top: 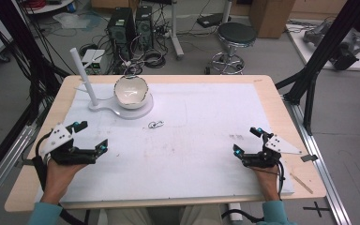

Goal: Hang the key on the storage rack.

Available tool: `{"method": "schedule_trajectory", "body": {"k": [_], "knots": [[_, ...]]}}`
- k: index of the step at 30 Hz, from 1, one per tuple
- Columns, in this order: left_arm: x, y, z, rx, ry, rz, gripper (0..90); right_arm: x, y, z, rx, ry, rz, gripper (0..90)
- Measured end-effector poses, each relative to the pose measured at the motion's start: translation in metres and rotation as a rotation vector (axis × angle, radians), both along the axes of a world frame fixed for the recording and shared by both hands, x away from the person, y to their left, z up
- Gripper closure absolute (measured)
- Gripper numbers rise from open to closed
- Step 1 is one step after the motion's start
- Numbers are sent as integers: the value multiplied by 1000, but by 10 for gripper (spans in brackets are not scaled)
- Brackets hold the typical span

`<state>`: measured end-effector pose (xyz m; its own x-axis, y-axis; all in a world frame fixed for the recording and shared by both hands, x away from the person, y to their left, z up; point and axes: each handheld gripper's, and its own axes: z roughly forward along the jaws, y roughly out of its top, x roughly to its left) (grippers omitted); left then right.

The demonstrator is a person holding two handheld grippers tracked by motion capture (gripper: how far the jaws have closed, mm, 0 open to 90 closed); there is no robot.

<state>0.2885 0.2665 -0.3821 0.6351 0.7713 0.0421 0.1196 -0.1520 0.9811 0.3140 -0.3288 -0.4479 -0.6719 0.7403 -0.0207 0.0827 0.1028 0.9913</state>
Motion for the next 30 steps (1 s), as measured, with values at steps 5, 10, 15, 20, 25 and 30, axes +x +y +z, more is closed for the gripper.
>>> {"method": "schedule_trajectory", "body": {"k": [5, 10, 15, 20, 25, 30], "knots": [[26, -8, 30, 53, 35, -59, 17, 0, 0, 0, 6, 6, 1, 6], [49, -19, 54, 83, 104, -129, 17, 0, 0, 0, 7, 7, -1, 6], [68, -37, 70, 135, 148, -161, 17, 0, 0, 0, 6, 9, -1, 6], [85, -55, 76, 219, 207, -197, 17, 0, 0, 0, 8, 8, -1, 6], [98, -74, 76, 271, 251, -223, 17, 0, -1, 0, 11, 11, 0, 6], [111, -93, 76, 323, 293, -245, 17, 0, 0, 0, 4, 5, 1, 6]]}}
